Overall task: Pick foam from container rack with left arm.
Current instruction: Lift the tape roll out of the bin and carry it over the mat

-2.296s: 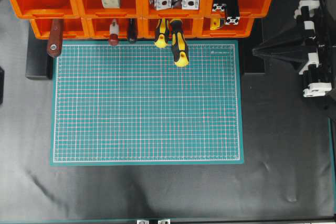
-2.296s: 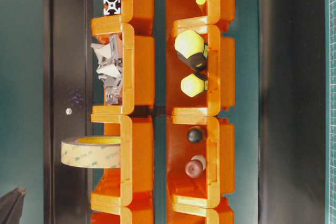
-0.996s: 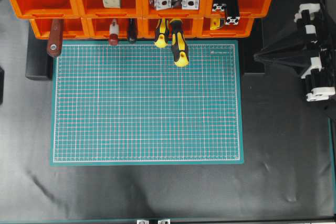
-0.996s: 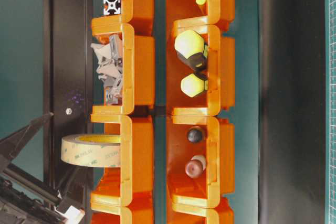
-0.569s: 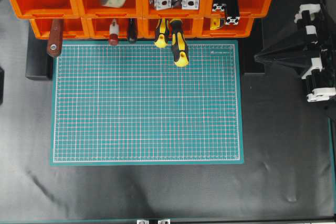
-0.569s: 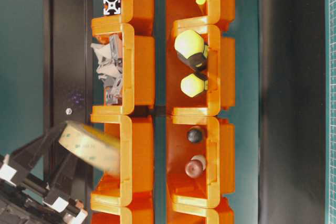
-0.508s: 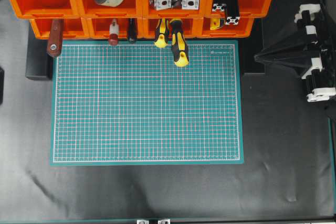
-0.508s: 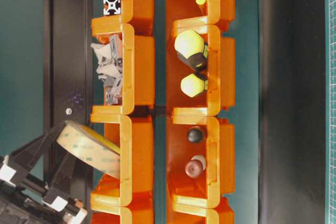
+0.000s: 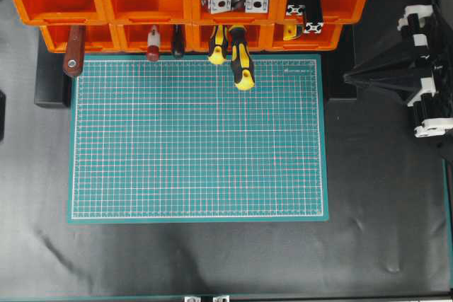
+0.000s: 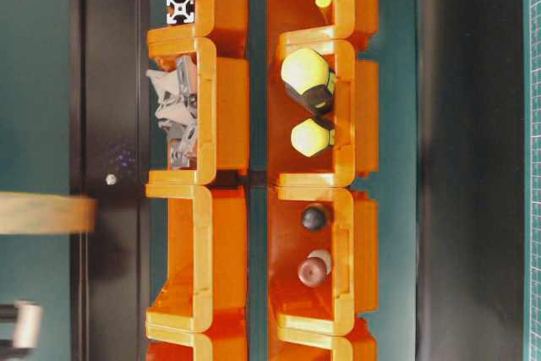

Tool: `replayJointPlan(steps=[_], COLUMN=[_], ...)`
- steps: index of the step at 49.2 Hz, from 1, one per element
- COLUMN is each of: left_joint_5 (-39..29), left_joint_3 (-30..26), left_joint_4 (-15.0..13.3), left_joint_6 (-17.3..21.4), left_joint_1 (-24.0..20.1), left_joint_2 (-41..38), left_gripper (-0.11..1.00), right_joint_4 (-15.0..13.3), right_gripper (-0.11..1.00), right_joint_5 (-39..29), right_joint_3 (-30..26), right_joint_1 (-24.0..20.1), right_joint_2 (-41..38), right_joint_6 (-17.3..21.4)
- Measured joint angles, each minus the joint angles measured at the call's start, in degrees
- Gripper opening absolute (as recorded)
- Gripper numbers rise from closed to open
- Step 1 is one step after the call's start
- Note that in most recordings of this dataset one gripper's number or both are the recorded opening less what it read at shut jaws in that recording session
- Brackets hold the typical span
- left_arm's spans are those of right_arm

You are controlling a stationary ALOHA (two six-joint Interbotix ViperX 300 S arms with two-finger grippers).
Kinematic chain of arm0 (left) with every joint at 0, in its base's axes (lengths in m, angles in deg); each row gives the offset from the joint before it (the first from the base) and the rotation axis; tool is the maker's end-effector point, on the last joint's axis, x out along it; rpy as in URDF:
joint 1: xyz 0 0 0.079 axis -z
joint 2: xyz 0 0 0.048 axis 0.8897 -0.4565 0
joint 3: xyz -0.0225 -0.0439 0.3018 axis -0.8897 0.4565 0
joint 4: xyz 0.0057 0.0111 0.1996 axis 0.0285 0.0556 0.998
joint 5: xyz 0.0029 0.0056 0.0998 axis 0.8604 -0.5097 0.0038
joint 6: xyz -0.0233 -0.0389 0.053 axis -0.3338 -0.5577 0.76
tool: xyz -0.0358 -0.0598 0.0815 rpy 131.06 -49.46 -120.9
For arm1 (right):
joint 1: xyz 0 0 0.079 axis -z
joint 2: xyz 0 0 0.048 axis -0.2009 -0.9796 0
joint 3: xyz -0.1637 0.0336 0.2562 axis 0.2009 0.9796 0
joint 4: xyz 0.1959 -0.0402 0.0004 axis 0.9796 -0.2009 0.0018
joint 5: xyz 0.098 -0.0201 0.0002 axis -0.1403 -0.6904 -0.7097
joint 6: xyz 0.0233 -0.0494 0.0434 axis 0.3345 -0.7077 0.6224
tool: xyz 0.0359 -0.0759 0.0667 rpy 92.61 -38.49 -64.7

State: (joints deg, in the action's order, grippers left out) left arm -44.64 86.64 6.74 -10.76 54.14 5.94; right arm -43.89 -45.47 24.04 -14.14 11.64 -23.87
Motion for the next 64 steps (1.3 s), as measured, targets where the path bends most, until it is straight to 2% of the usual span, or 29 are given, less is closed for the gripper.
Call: replayJointPlan(steps=[5, 17, 26, 42, 57, 64], left_joint_5=[1.4, 1.6, 1.6, 1.0, -17.5, -19.8], left_joint_3=[1.0, 4.6, 7.6, 9.2, 6.3, 4.9], left_joint_4=[0.1, 0.1, 0.1, 0.1, 0.1, 0.2], left_joint_6=[3.3, 14.2, 18.8, 19.3, 19.5, 19.6], left_joint_1=[4.4, 17.0, 23.7, 25.0, 25.3, 25.3], left_joint_2=[0.7, 0.6, -3.2, -8.1, -12.3, -13.5], left_gripper=[0.26, 0.26, 0.26, 0.26, 0.26, 0.26], right_joint_4=[0.0, 0.0, 0.1, 0.2, 0.2, 0.2], right_gripper=[0.00, 0.00, 0.00, 0.00, 0.00, 0.00], right_joint_5=[0.0, 0.0, 0.0, 0.0, 0.0, 0.0], right_joint_3=[0.0, 0.0, 0.0, 0.0, 0.0, 0.0], right_joint_1=[0.0, -0.1, -0.1, -0.1, 0.0, -0.1], right_joint_2=[0.1, 0.2, 0.2, 0.9, 1.0, 1.0], right_joint_6=[-0.1, -0.1, 0.0, 0.0, 0.0, 0.0])
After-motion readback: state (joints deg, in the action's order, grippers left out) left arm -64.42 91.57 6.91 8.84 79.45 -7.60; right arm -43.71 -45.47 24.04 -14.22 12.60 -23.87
